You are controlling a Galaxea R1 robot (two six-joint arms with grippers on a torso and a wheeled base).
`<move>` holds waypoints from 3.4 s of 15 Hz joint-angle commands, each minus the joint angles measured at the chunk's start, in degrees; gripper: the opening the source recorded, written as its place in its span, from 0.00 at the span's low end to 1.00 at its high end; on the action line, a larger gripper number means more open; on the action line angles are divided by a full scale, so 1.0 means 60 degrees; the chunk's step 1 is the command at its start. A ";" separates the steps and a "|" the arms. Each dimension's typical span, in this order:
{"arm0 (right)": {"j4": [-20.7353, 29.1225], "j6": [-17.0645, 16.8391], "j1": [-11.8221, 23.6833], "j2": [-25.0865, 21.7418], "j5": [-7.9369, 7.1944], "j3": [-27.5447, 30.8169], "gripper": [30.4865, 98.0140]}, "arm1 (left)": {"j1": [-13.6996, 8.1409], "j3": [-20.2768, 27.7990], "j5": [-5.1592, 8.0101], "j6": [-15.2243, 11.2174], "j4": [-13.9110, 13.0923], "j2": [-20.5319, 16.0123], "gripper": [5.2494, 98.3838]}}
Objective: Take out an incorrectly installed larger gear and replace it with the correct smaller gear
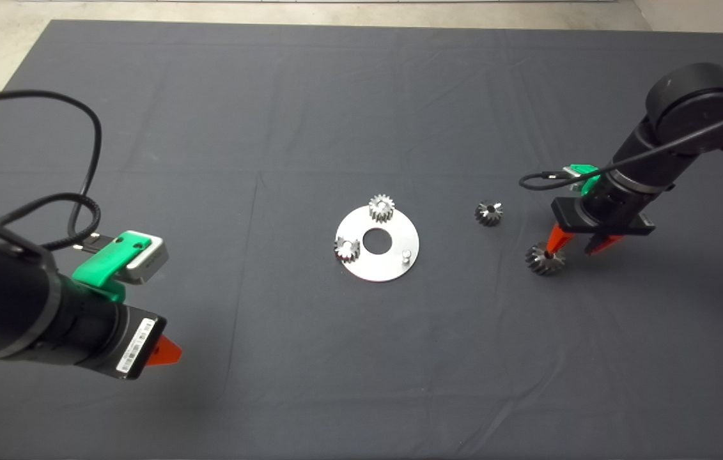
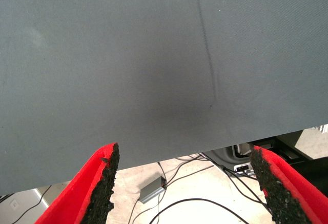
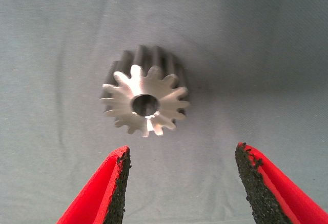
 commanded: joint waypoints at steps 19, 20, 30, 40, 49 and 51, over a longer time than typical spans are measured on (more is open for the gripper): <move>-0.0962 -0.0061 0.1384 0.2781 -0.0820 -0.0478 0.83 | -0.0008 0.0122 0.0681 -0.0185 0.0586 -0.0162 0.63; -0.1002 -0.0076 0.1295 0.2781 -0.0820 -0.0493 0.87 | -0.0008 0.0122 0.0681 -0.0215 0.0655 -0.0152 0.63; -0.2350 -0.1174 0.0401 0.2795 -0.0835 -0.1867 0.87 | 0.0344 -0.0186 0.0681 -0.0376 0.0860 0.0457 0.63; -0.2726 -0.1365 -0.0214 0.2517 -0.0805 -0.2621 0.87 | 0.0538 -0.0260 0.0696 -0.0464 0.0874 0.0858 0.63; -0.1005 -0.1394 -0.0223 0.2872 -0.0732 -0.2646 0.87 | 0.0549 -0.0181 0.0691 -0.0479 0.0860 0.0945 0.63; -0.1603 -0.1365 -0.0331 0.3103 -0.0732 -0.2442 0.87 | 0.0549 -0.0216 0.0681 -0.0479 0.0874 0.0945 0.63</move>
